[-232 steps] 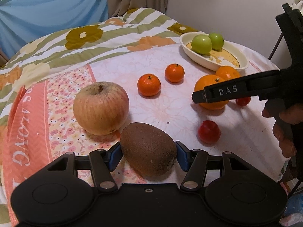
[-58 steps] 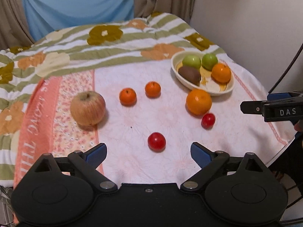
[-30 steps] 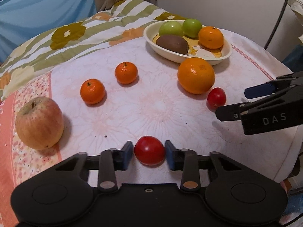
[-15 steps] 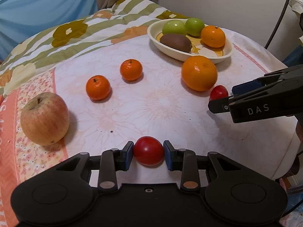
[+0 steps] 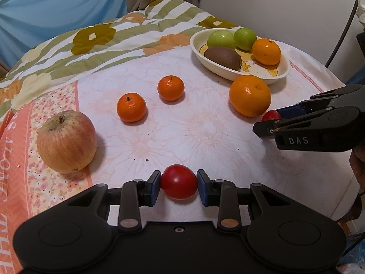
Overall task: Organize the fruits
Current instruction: 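Grasp a red cherry tomato with the left gripper while the right gripper grasps another, then carry both red cherry tomatoes up and over to the duck bowl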
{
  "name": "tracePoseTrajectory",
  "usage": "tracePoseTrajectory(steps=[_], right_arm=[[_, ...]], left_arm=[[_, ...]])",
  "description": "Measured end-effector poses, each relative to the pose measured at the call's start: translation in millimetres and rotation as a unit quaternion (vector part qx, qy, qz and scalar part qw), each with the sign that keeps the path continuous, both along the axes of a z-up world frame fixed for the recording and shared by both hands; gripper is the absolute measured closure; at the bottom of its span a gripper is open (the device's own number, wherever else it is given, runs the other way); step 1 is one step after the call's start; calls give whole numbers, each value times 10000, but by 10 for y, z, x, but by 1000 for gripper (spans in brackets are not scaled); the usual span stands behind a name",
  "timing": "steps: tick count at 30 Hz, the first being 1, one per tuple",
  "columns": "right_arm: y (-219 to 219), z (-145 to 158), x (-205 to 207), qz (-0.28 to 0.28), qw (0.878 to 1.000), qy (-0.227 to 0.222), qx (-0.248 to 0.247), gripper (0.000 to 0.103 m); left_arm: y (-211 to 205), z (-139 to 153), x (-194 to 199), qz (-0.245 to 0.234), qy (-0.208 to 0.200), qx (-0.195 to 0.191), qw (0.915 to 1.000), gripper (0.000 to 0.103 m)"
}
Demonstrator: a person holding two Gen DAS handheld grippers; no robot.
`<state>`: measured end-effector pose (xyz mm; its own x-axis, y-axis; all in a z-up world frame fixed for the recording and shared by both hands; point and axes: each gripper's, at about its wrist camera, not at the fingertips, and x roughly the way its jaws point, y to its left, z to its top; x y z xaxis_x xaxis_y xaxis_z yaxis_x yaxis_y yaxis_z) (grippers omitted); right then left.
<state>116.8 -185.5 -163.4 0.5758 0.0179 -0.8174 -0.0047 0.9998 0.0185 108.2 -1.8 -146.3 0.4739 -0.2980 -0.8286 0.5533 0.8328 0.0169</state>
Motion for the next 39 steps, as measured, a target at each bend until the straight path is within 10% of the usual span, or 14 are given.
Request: tracePoseTrajectory(steps=[39], right_arm=[[-1100, 1284, 156, -106, 9956, -898, 229, 53]], left_arm=[[-1165, 1063, 253, -59, -764, -483, 9959, 66]])
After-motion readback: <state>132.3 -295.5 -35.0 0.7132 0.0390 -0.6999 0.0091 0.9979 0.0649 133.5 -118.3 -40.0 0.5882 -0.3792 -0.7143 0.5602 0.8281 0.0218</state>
